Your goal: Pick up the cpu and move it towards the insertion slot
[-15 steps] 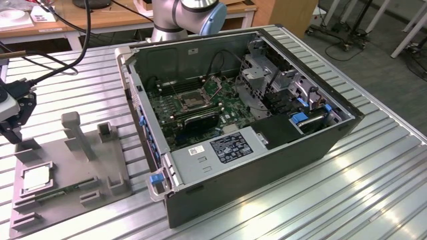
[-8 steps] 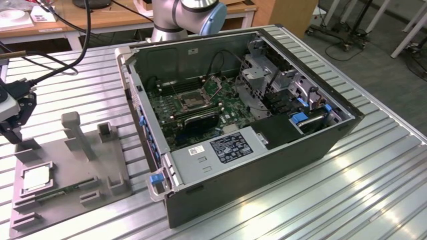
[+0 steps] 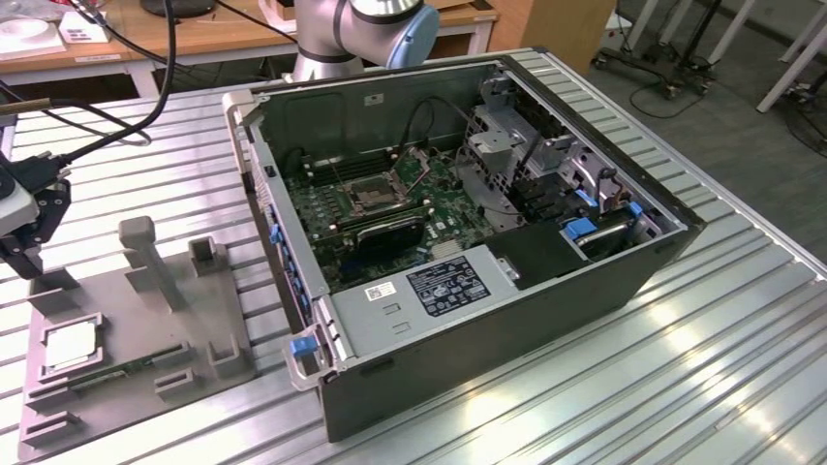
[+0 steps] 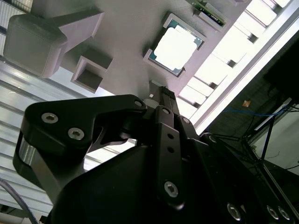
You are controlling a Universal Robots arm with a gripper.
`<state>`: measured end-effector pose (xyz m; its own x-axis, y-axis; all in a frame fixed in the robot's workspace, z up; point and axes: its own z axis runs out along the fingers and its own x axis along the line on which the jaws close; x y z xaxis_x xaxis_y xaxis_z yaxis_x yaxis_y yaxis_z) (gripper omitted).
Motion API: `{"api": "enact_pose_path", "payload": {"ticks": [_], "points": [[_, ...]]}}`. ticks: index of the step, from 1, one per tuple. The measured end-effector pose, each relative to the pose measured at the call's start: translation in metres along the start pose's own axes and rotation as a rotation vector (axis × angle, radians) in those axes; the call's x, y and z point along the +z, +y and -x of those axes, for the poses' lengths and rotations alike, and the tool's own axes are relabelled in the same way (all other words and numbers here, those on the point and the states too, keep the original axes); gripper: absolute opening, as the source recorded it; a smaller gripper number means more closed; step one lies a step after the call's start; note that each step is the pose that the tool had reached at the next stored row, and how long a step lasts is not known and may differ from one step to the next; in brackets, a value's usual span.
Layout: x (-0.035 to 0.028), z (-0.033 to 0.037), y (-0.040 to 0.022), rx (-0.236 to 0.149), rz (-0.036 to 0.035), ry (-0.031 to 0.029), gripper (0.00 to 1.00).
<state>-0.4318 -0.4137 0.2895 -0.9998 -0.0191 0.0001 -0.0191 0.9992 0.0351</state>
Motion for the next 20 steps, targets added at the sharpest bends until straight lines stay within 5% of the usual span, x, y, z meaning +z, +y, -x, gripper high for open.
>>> {"api": "enact_pose_path", "payload": {"ticks": [20], "points": [[0.0023,0.0000,-0.0001,0.000,0.0000,0.0000,0.10]]}}
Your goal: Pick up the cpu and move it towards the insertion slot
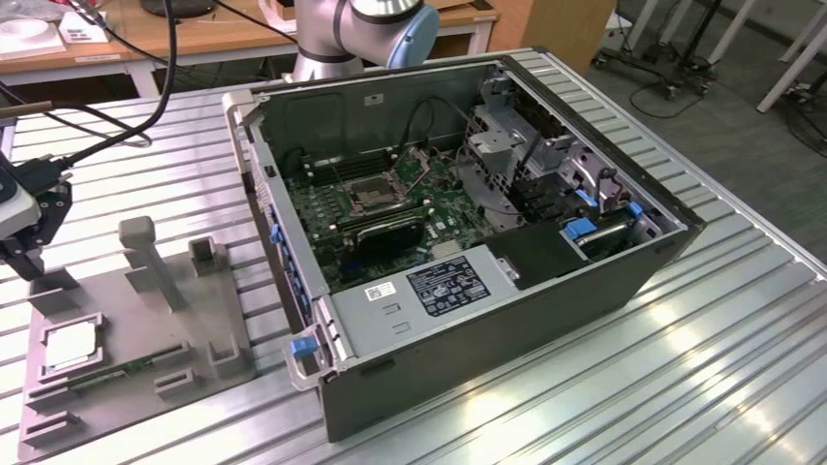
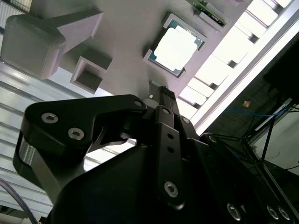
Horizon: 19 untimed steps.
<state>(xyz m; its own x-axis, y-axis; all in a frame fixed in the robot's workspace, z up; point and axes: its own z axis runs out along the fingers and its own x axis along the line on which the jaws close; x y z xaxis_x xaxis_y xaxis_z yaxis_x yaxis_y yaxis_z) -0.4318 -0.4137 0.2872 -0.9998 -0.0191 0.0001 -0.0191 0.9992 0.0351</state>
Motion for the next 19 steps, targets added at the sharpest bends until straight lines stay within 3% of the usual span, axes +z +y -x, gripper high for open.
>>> {"api": "enact_pose_path", "payload": {"ticks": [19], "points": [[0.0017,-0.0002,0.0000,0.000,0.0000,0.0000,0.10]]}}
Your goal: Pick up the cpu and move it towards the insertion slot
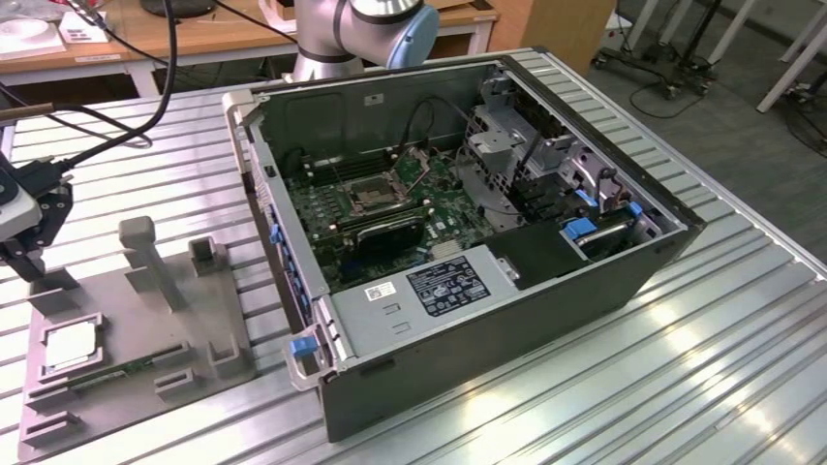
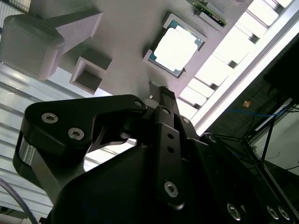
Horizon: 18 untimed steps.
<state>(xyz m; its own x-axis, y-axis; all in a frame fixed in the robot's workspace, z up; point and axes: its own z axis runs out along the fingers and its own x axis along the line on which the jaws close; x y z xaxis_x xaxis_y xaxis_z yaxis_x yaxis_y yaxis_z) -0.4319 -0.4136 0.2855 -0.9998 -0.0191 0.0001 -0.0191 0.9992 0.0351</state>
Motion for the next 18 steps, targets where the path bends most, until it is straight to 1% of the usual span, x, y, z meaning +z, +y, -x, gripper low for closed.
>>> {"api": "enact_pose_path", "payload": {"ticks": [18], "points": [[0.0006,0.0000,0.0000,0.000,0.0000,0.0000,0.10]]}}
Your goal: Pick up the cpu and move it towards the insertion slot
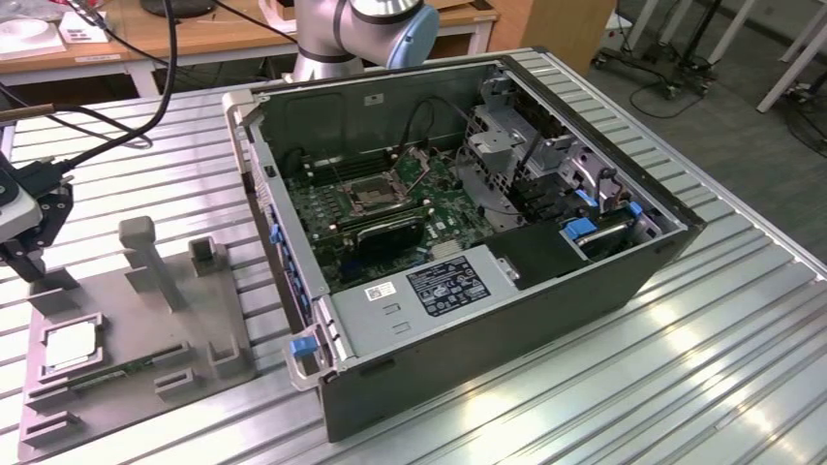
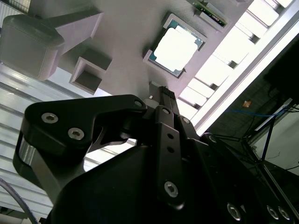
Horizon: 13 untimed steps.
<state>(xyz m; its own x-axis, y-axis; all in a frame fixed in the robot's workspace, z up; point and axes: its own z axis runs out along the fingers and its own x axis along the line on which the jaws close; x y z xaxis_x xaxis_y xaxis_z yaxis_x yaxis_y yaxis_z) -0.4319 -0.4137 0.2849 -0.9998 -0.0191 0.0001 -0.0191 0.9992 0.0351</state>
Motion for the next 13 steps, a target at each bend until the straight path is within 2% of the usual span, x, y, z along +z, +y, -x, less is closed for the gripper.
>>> {"api": "enact_pose_path", "payload": {"ticks": [13], "points": [[0.0001,0.0000,0.0000,0.000,0.0000,0.0000,0.10]]}}
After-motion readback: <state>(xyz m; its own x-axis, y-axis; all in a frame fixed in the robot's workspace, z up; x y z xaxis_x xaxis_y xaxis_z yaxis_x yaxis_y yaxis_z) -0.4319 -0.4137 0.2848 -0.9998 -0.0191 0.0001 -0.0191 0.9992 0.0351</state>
